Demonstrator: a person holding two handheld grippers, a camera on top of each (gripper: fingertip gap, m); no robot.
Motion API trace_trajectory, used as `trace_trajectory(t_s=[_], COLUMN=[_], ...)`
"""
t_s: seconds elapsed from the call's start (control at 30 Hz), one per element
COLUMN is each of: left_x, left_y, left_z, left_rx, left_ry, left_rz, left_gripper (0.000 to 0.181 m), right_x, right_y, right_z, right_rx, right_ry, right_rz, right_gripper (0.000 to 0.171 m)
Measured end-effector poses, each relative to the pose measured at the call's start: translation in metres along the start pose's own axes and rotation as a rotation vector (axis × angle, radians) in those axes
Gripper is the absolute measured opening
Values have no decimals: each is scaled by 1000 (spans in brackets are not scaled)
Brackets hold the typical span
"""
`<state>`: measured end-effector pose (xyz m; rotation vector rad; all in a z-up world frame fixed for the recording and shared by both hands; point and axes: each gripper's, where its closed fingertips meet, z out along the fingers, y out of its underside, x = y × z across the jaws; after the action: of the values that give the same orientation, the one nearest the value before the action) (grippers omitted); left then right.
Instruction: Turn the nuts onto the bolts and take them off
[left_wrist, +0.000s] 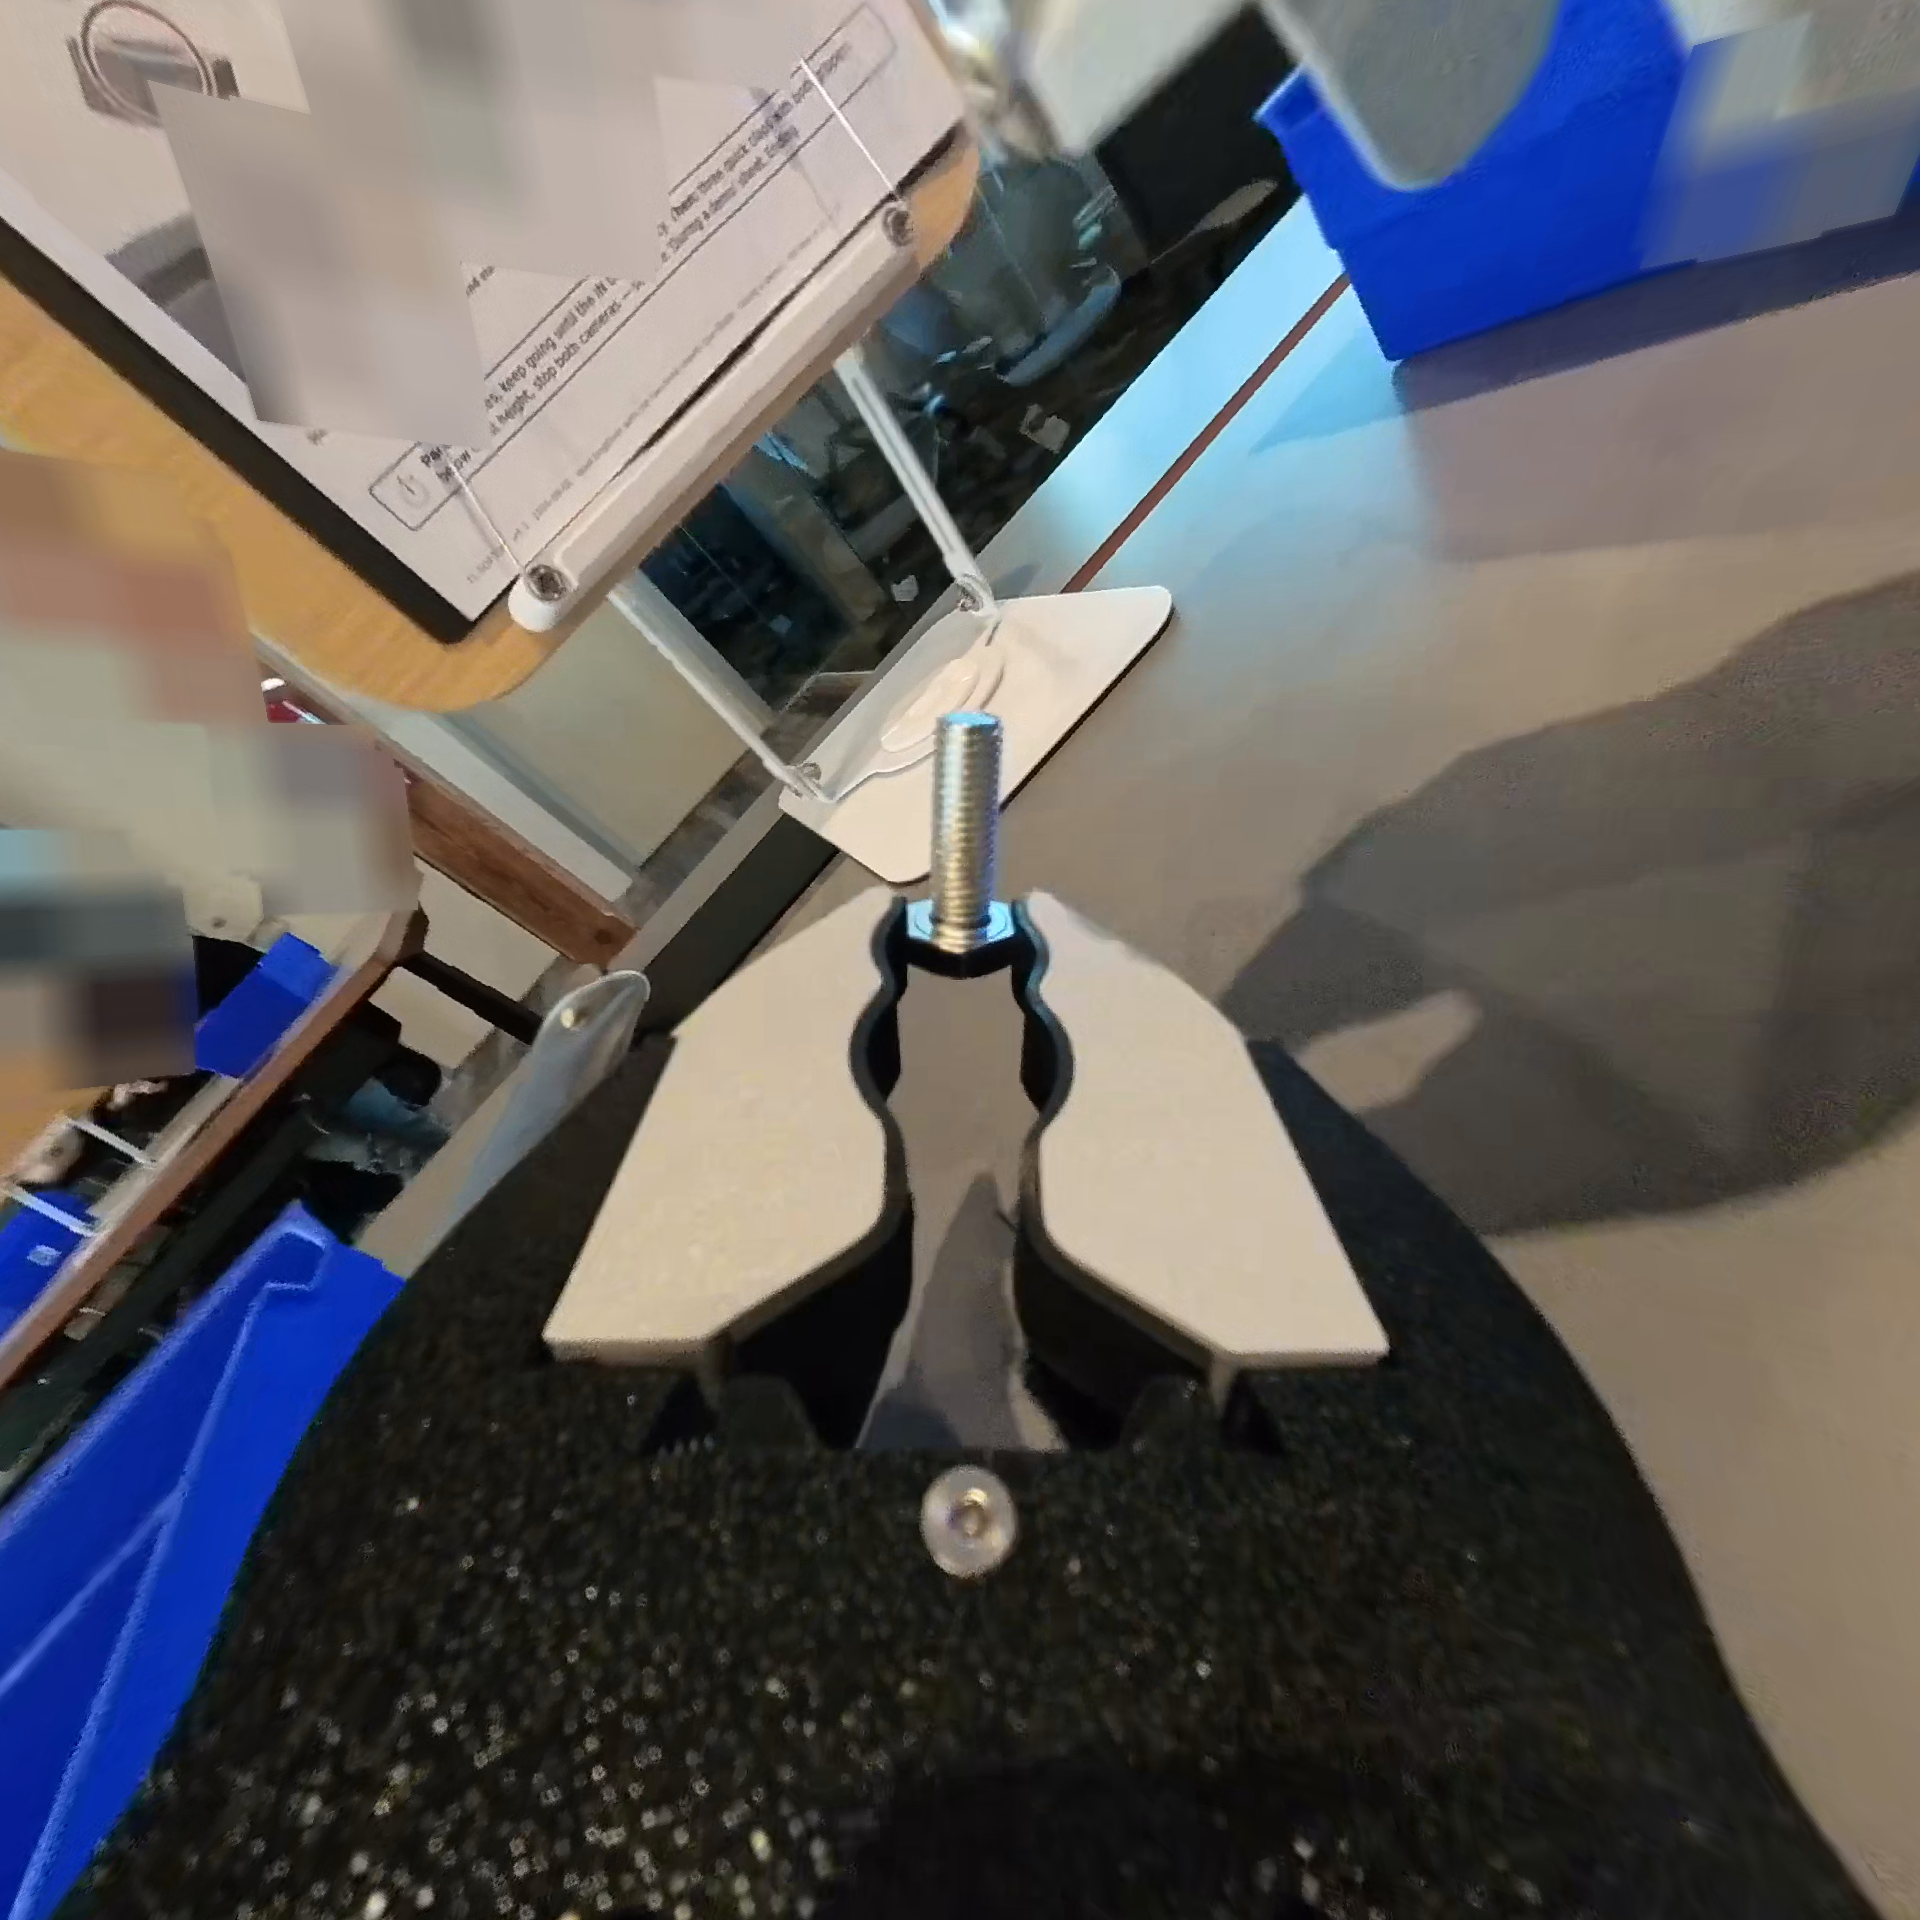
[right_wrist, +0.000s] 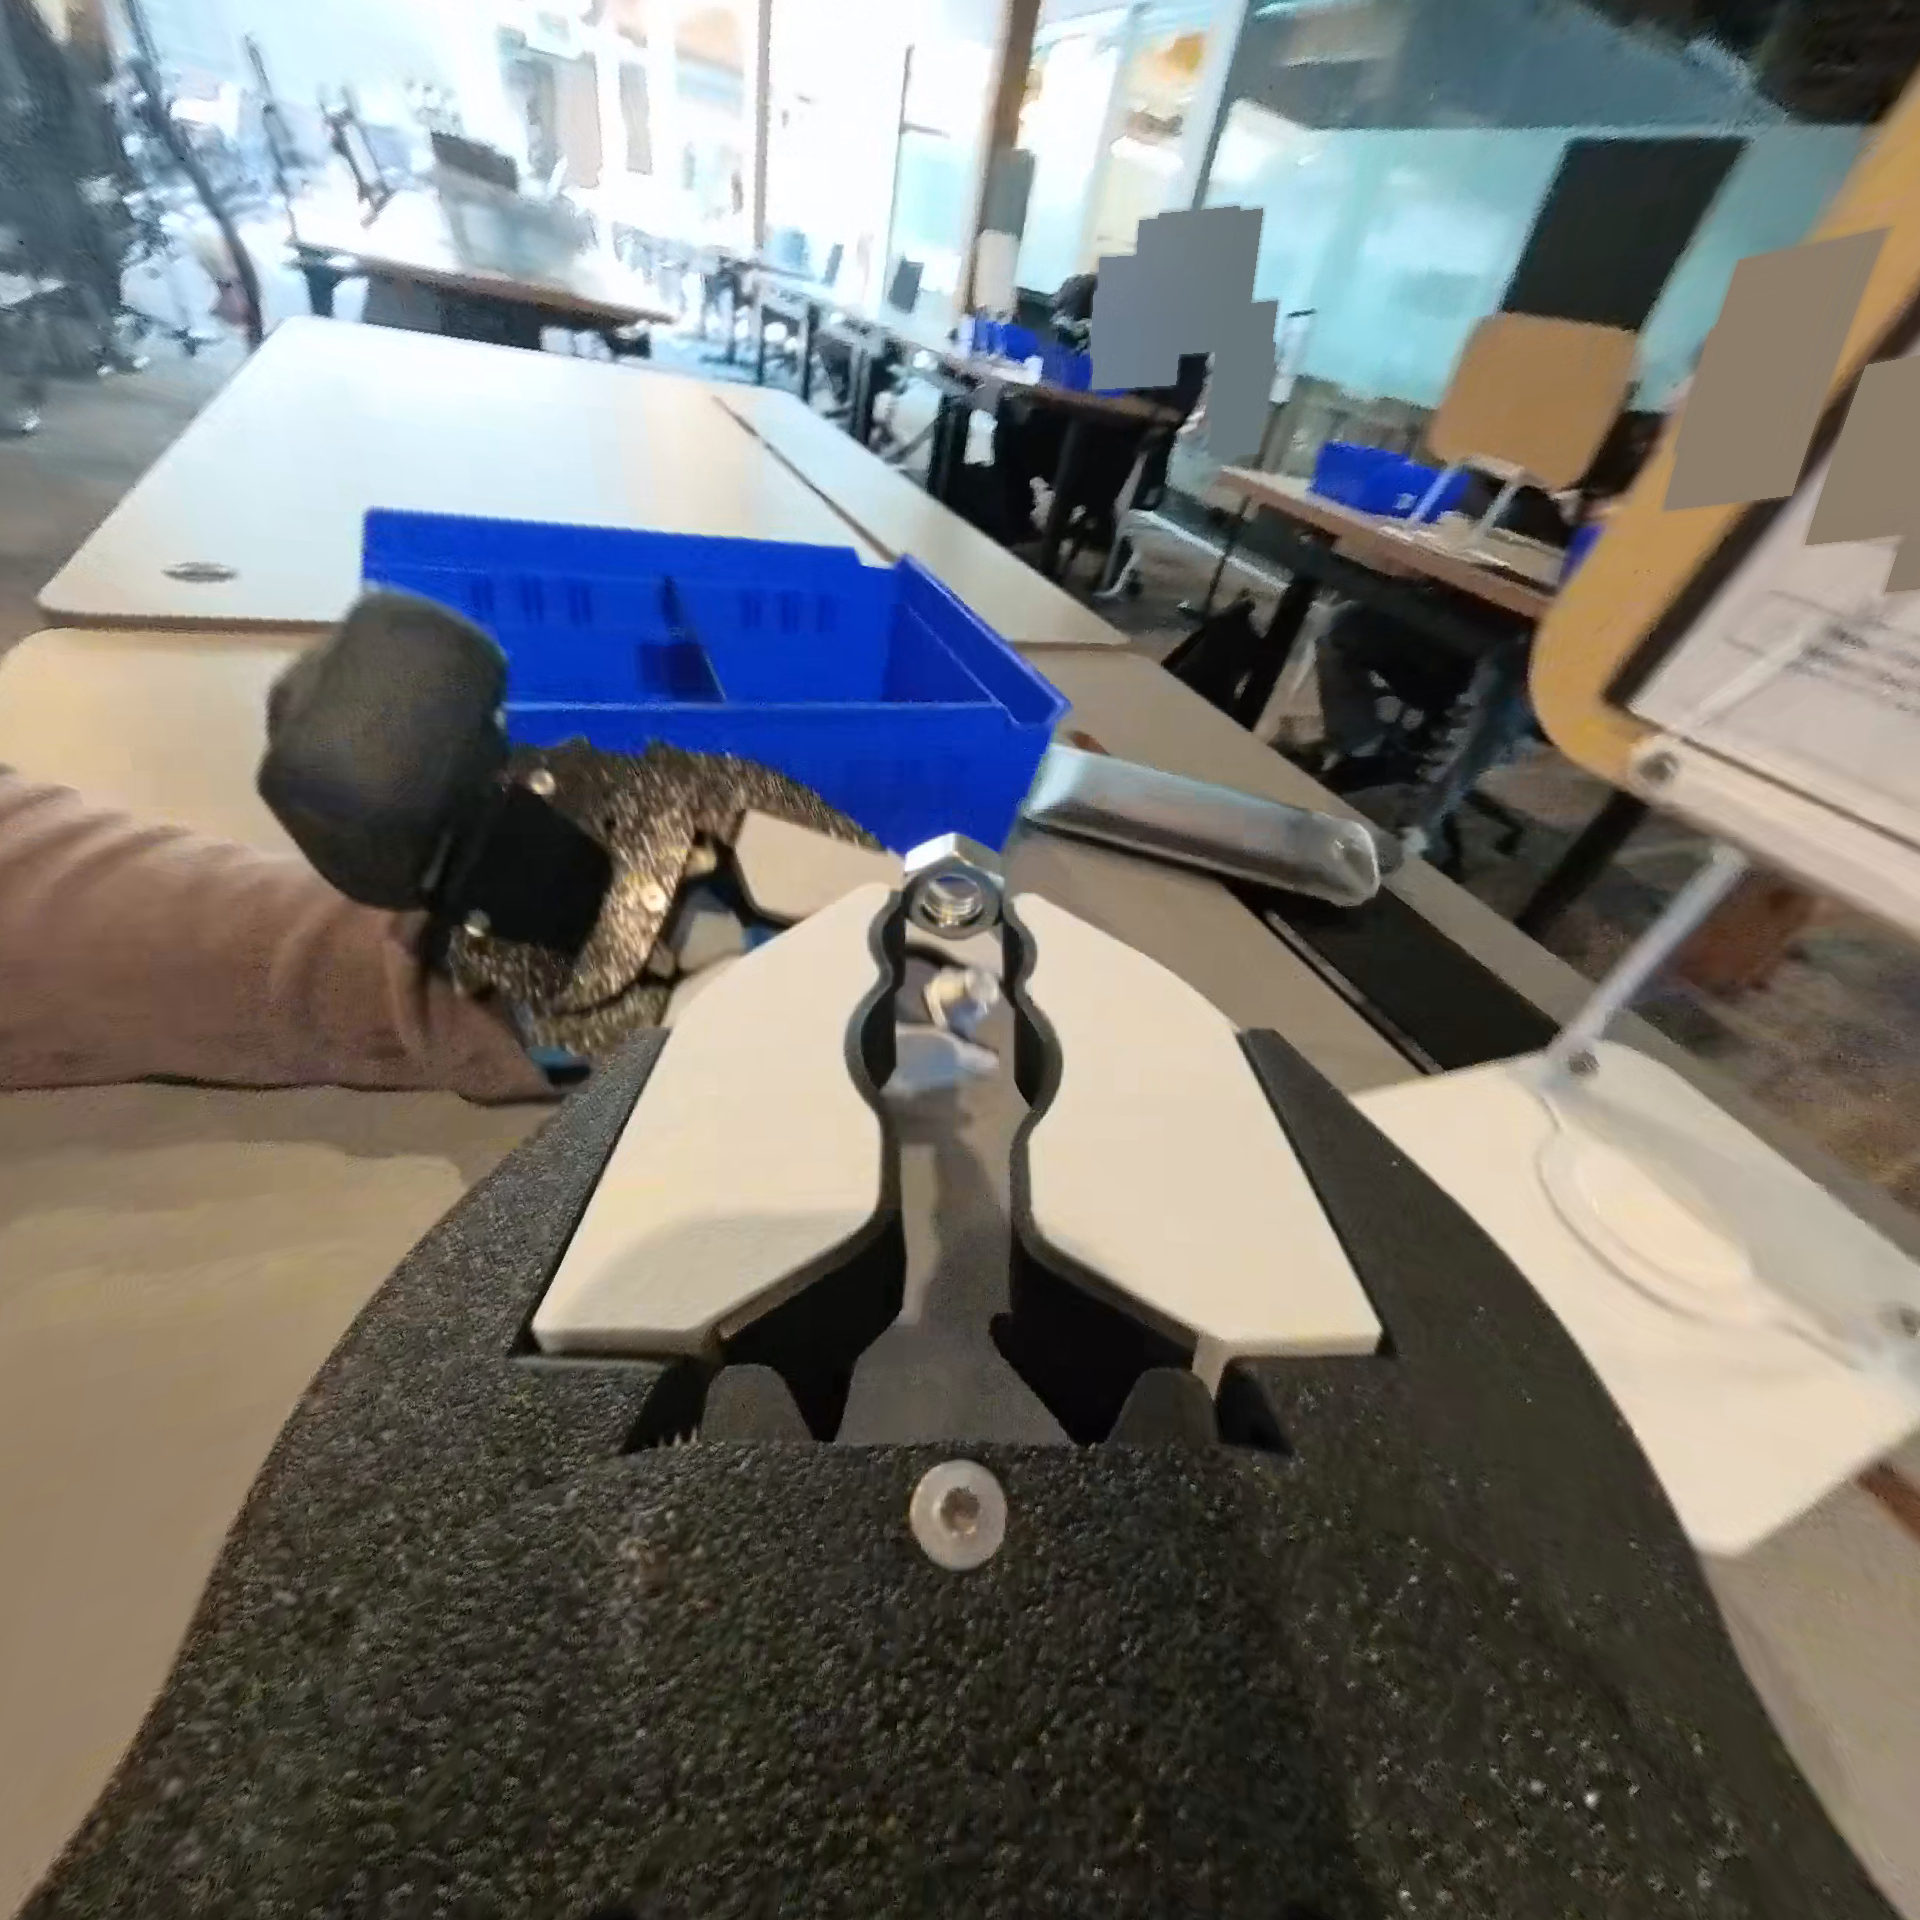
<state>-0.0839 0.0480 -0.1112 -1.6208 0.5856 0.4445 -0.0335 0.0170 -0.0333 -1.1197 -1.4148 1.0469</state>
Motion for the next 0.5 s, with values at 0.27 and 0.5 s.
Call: trace_trajectory(t_s=[0.27, 0.5], left_x=[20, 21], left_y=[-6, -6], left_z=[0, -3], left_rx=[22, 27], left_ry=[29, -16], left_rz=[217, 380], left_gripper=[18, 18], right_x=[-14, -8], right_y=[47, 63], right_z=[-20, -15], right_rx=[39, 9], right_ry=[42, 63], right_rz=[1, -27], right_gripper=[17, 17])
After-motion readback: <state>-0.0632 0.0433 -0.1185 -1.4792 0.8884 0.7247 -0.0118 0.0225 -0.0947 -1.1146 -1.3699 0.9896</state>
